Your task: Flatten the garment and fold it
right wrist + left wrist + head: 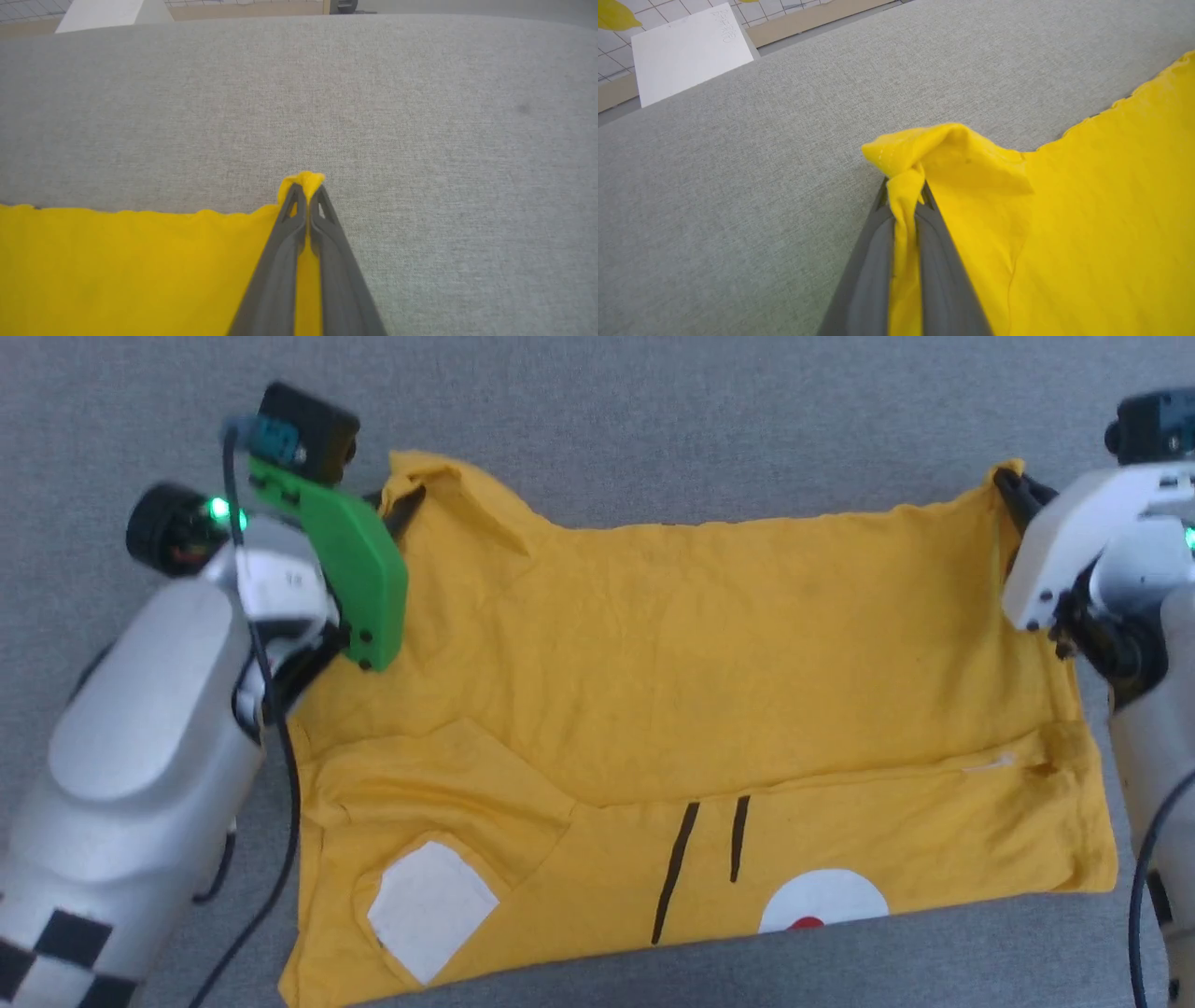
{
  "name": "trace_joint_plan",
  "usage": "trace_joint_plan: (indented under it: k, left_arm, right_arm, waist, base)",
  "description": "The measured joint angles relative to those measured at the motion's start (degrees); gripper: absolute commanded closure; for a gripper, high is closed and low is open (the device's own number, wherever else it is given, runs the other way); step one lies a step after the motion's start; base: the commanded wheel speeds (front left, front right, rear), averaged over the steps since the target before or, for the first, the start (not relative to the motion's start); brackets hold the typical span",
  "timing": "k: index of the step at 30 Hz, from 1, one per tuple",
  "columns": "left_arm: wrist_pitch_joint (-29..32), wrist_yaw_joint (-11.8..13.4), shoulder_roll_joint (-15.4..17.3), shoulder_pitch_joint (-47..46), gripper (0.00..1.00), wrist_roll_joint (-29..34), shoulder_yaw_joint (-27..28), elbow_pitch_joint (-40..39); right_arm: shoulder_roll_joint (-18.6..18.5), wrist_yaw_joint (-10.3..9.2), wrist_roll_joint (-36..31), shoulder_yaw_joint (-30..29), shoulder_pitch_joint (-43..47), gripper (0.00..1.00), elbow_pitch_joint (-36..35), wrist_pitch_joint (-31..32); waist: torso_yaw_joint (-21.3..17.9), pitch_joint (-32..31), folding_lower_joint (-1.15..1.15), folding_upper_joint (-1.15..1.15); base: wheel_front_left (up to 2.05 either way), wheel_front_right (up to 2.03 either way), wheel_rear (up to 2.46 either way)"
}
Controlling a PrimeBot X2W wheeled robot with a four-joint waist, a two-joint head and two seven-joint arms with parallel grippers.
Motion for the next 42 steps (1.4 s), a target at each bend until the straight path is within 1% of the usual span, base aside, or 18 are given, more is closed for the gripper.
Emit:
trace_joint_plan:
  k: [2,3,8,11,17,19,24,28,29,30,31,32,34,39,42]
  left_arm:
    - [-3.70,0.31,0.36,3.91,1.00,0.03,0.35,-1.80]
    - [-6.70,1.18,0.80,7.84,1.00,-0.01,0.76,-3.90]
    - [-11.56,2.87,2.54,18.90,1.00,-1.10,1.37,-10.25]
    - [-12.68,4.92,3.18,25.65,1.00,-2.70,1.57,-13.77]
    - [-12.60,6.76,3.85,34.74,1.00,-5.05,0.41,-17.63]
    - [-12.56,6.88,4.02,36.45,1.00,-5.20,-0.33,-17.80]
    - [-12.03,5.58,3.79,37.60,1.00,-5.61,-2.81,-15.91]
    - [-12.47,4.67,2.37,37.22,1.00,-5.46,-3.79,-12.41]
    - [-12.67,4.63,2.08,37.02,0.70,-5.43,-3.92,-11.77]
    - [-12.84,4.61,1.68,36.80,0.57,-5.43,-3.97,-11.09]
    - [-13.35,4.63,1.16,36.63,0.00,-5.42,-3.92,-10.54]
    - [-13.77,4.64,0.74,36.59,0.00,-5.43,-3.87,-10.23]
    - [-15.08,5.04,-0.24,36.59,0.00,-5.43,-3.55,-9.91]
    - [-19.65,8.11,-0.96,37.86,0.00,-5.61,-0.82,-10.47]
    - [-24.88,11.32,-1.27,39.13,0.00,-4.65,1.47,-11.93]
  right_arm:
    - [-1.08,0.00,2.33,0.69,4.28,1.00,-3.61,-3.75]
    - [-2.11,0.00,4.22,0.80,8.48,1.00,-6.89,-6.26]
    - [-4.65,0.00,6.39,-0.11,19.29,1.00,-13.77,-9.46]
    - [-5.60,0.00,6.81,-1.41,24.97,1.00,-16.91,-9.92]
    - [-6.47,0.00,6.02,-3.02,32.07,1.00,-18.11,-7.91]
    - [-6.78,0.00,5.17,-2.72,33.22,1.00,-17.89,-6.54]
    - [-6.87,0.00,3.85,-1.21,34.14,1.00,-15.89,-3.85]
    - [-6.79,0.00,3.27,0.40,34.14,1.00,-13.28,-1.24]
    - [-6.66,0.00,3.28,0.51,34.11,1.00,-12.79,-0.70]
    - [-6.55,0.00,3.38,0.53,34.02,0.84,-12.45,-0.07]
    - [-6.53,0.00,3.57,0.57,33.95,0.53,-12.37,0.30]
    - [-6.50,0.00,3.71,0.51,33.92,0.00,-12.35,0.49]
    - [-6.35,0.01,4.28,0.09,33.96,0.00,-12.33,1.08]
    - [-6.05,0.25,5.99,-2.32,36.19,0.00,-14.63,1.89]
    - [-5.61,0.25,6.56,-5.06,39.43,0.00,-17.56,1.81]
  waist:
    - [0.00,-1.76,0.00,0.00]
    - [0.03,-3.43,0.00,0.00]
    - [0.22,-7.92,-0.01,0.00]
    - [0.50,-10.57,-0.01,0.00]
    - [1.69,-13.68,-0.01,0.00]
    - [2.33,-13.96,-0.01,0.00]
    - [3.57,-13.84,-0.01,0.00]
    - [3.77,-13.37,-0.01,0.00]
    - [3.75,-13.36,-0.01,0.00]
    - [3.71,-13.44,-0.01,0.00]
    - [3.67,-13.56,-0.01,0.00]
    - [3.64,-13.69,-0.01,0.00]
    - [3.61,-14.14,-0.01,0.00]
    - [3.78,-15.70,-0.01,0.00]
    - [4.19,-16.74,-0.01,0.00]
  base:
    - [0.00,0.00,0.00]
    - [0.00,0.00,0.00]
    - [0.00,0.00,0.00]
    - [0.00,0.00,0.00]
    - [0.00,0.00,0.00]
    - [0.00,0.00,0.00]
    - [0.00,0.00,0.00]
    - [0.00,0.00,0.00]
    - [0.00,0.00,0.00]
    - [0.00,0.00,0.00]
    - [0.00,0.00,0.00]
    - [0.00,0.00,0.00]
    - [0.00,0.00,0.00]
    - [0.00,0.00,0.00]
    - [0.00,0.00,0.00]
